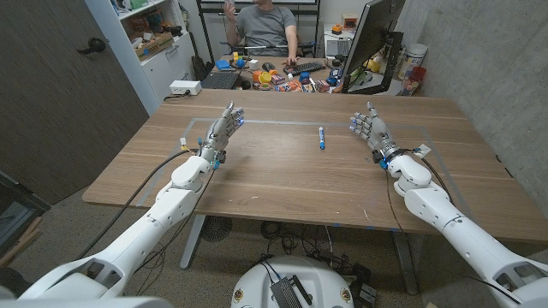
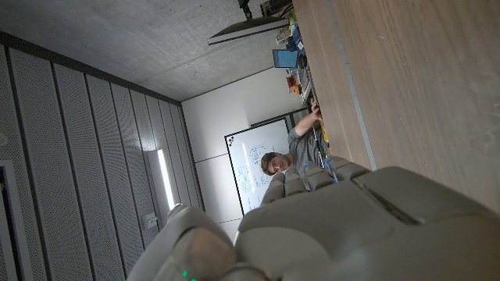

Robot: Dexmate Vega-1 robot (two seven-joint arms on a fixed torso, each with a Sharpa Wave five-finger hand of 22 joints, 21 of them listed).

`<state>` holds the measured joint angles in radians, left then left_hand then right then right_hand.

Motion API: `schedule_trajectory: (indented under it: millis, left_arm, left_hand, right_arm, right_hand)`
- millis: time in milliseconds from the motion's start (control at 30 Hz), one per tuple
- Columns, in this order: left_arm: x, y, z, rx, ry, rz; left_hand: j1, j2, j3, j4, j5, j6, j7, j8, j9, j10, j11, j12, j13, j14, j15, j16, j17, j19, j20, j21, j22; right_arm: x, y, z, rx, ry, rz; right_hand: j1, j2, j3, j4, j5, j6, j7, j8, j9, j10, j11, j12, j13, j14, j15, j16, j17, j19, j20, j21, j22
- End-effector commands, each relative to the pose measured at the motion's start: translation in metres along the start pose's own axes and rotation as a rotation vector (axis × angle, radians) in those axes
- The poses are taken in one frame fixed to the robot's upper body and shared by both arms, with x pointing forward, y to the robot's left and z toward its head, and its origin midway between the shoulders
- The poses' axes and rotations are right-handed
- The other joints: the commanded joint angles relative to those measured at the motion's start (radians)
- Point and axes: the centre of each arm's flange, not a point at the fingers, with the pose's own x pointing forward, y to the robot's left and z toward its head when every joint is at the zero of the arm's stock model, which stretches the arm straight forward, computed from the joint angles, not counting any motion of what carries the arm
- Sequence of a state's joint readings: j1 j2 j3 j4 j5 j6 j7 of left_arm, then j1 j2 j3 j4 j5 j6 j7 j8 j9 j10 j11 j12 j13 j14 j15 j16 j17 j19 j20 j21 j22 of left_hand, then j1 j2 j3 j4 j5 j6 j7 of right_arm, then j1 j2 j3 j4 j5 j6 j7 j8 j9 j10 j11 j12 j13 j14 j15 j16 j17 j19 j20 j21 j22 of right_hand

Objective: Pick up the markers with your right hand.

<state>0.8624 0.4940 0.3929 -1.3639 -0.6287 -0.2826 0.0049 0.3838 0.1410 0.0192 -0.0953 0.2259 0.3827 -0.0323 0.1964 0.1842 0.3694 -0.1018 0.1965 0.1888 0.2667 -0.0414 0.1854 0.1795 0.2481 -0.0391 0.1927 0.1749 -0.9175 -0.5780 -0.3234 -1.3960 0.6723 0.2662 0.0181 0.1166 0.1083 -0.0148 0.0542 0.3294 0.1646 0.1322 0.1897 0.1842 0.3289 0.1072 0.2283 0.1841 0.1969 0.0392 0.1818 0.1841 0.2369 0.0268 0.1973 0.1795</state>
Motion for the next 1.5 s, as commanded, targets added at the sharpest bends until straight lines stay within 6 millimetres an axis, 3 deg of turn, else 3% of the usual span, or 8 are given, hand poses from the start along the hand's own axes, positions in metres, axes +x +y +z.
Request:
schedule_trajectory:
  millis: [33,267,533,633,1100,1167,1267,1500]
  left_arm:
    - [-0.002,-0.024,0.002,-0.006,-0.011,-0.023]
    - [-0.002,-0.027,0.002,-0.008,-0.011,-0.030]
    - [-0.002,-0.028,0.009,0.029,-0.024,-0.032]
    - [-0.002,-0.027,0.012,0.038,-0.029,-0.029]
    - [-0.007,-0.004,0.040,0.076,-0.054,0.003]
    - [-0.007,0.000,0.042,0.082,-0.056,0.009]
    - [-0.007,0.005,0.043,0.085,-0.060,0.017]
    - [-0.010,0.012,0.042,0.090,-0.050,0.025]
  left_hand:
    - [0.010,0.001,0.003,-0.007,0.005,0.007,-0.003,0.004,0.004,0.008,-0.003,0.007,0.003,0.007,-0.072,0.005,0.003,0.009,-0.022,0.007,0.005]
    - [0.009,0.001,0.004,-0.007,0.004,0.006,-0.003,0.004,0.004,0.008,-0.003,0.007,0.003,0.007,-0.072,0.005,0.003,0.009,-0.022,0.007,0.005]
    - [0.009,0.000,0.006,-0.008,0.003,0.004,-0.003,0.003,0.004,0.004,0.001,0.006,0.003,0.006,-0.070,0.004,0.003,0.008,-0.020,0.007,0.005]
    - [0.009,0.000,0.007,-0.008,0.003,0.002,-0.003,0.002,0.004,0.003,0.002,0.005,0.003,0.004,-0.070,0.004,0.003,0.007,-0.020,0.006,0.005]
    - [0.012,-0.001,0.011,-0.010,0.002,-0.014,0.002,-0.004,0.005,-0.003,0.008,0.004,0.003,0.003,-0.064,0.004,0.003,0.008,-0.016,0.007,0.005]
    - [0.012,-0.001,0.012,-0.010,0.001,-0.013,0.002,-0.003,0.005,-0.002,0.009,0.004,0.003,0.003,-0.064,0.004,0.003,0.008,-0.016,0.007,0.005]
    - [0.013,-0.001,0.013,-0.011,0.001,-0.013,0.002,-0.003,0.005,-0.002,0.009,0.004,0.003,0.004,-0.063,0.004,0.003,0.008,-0.017,0.007,0.005]
    - [0.014,-0.001,0.015,-0.012,0.000,-0.013,0.002,-0.002,0.005,-0.001,0.006,0.005,0.003,0.002,-0.063,0.004,0.003,0.009,-0.018,0.007,0.005]
  right_arm:
    - [-0.017,-0.009,0.005,0.000,0.022,-0.008]
    - [-0.017,-0.010,0.010,-0.032,0.018,-0.015]
    - [-0.016,-0.003,0.034,-0.258,0.029,-0.050]
    - [-0.015,0.002,0.041,-0.354,0.047,-0.071]
    - [0.005,0.026,0.054,-0.680,0.095,-0.118]
    - [0.008,0.030,0.057,-0.737,0.103,-0.124]
    - [0.013,0.037,0.058,-0.812,0.119,-0.131]
    - [0.022,0.054,0.056,-0.958,0.155,-0.134]
  right_hand:
    - [0.008,0.000,0.001,0.007,0.006,0.007,0.016,0.004,0.004,0.006,-0.002,0.001,0.006,0.009,0.000,0.008,0.002,0.006,-0.001,0.004,0.003]
    - [0.009,0.001,0.001,0.006,0.006,0.007,0.017,0.004,0.004,0.006,-0.002,0.001,0.006,0.009,-0.001,0.007,0.002,0.005,0.000,0.004,0.003]
    - [0.040,-0.005,0.009,-0.014,0.011,0.005,0.015,0.007,0.004,0.001,-0.007,-0.002,0.005,-0.002,0.001,0.002,-0.001,0.004,0.000,0.003,0.003]
    - [0.065,-0.011,0.015,-0.031,0.014,0.002,0.015,0.008,0.003,0.001,-0.009,-0.003,0.005,-0.003,0.001,0.002,-0.002,0.009,0.001,0.005,0.002]
    - [0.264,-0.052,0.054,-0.170,0.057,0.020,0.016,0.023,0.003,0.056,-0.021,0.015,0.008,0.077,-0.010,0.018,-0.003,0.088,0.008,0.025,0.005]
    - [0.297,-0.067,0.054,-0.191,0.072,0.035,0.014,0.026,0.004,0.075,-0.025,0.021,0.009,0.111,-0.015,0.025,-0.002,0.125,0.009,0.037,0.007]
    - [0.324,-0.079,0.052,-0.202,0.089,0.069,0.011,0.033,0.005,0.092,-0.025,0.025,0.010,0.147,-0.029,0.030,0.001,0.193,-0.002,0.062,0.013]
    - [0.350,-0.089,0.049,-0.208,0.107,0.133,0.014,0.050,0.006,0.121,-0.032,0.031,0.010,0.188,-0.041,0.036,0.004,0.240,-0.009,0.081,0.019]
